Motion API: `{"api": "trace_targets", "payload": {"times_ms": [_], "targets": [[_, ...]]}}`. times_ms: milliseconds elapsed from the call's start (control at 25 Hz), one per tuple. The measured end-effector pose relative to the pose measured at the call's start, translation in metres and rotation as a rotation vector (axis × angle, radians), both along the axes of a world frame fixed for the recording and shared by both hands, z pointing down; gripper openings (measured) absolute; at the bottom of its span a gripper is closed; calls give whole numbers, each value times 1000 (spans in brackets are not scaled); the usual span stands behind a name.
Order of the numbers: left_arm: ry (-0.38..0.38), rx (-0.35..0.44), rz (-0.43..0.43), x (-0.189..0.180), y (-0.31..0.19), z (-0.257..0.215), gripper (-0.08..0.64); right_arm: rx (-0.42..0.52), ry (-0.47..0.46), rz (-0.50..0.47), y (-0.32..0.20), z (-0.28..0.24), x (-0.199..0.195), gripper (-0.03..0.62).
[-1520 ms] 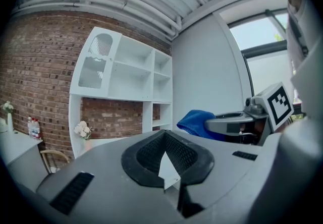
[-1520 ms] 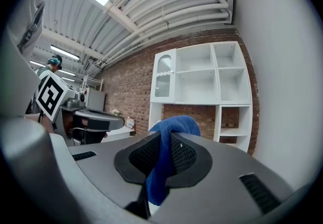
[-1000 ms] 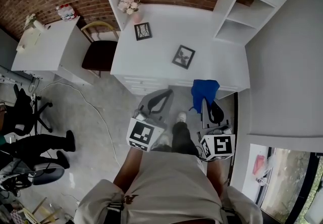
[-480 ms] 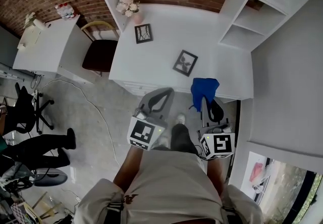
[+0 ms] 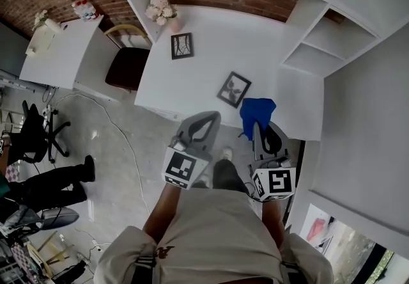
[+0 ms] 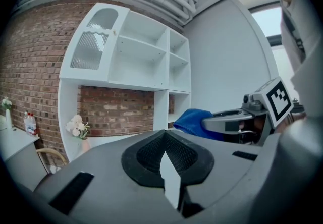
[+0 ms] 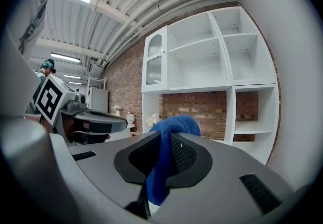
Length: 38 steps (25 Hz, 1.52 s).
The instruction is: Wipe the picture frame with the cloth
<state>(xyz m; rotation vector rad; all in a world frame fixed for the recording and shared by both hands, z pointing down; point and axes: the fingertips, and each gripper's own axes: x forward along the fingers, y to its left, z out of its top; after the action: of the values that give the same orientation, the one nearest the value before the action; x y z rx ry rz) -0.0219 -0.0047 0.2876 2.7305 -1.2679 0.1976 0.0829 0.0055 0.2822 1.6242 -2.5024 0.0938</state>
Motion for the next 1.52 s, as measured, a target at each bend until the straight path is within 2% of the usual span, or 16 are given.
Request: {"api": "trace_targets", "payload": {"times_ms": [480, 800, 1200, 1520], "targets": [[-54, -69, -38, 25, -33, 39, 2, -68, -16, -45, -42, 35, 24, 34], [-112, -135, -13, 30, -50, 83, 2, -157, -30, -45, -53, 78, 23, 34], [-161, -220, 77, 21, -77, 150, 2, -239, -12, 38, -77, 137, 9, 34], [-200, -284, 189, 19, -99, 206, 2, -315, 25, 112, -92, 180, -7, 34]]}}
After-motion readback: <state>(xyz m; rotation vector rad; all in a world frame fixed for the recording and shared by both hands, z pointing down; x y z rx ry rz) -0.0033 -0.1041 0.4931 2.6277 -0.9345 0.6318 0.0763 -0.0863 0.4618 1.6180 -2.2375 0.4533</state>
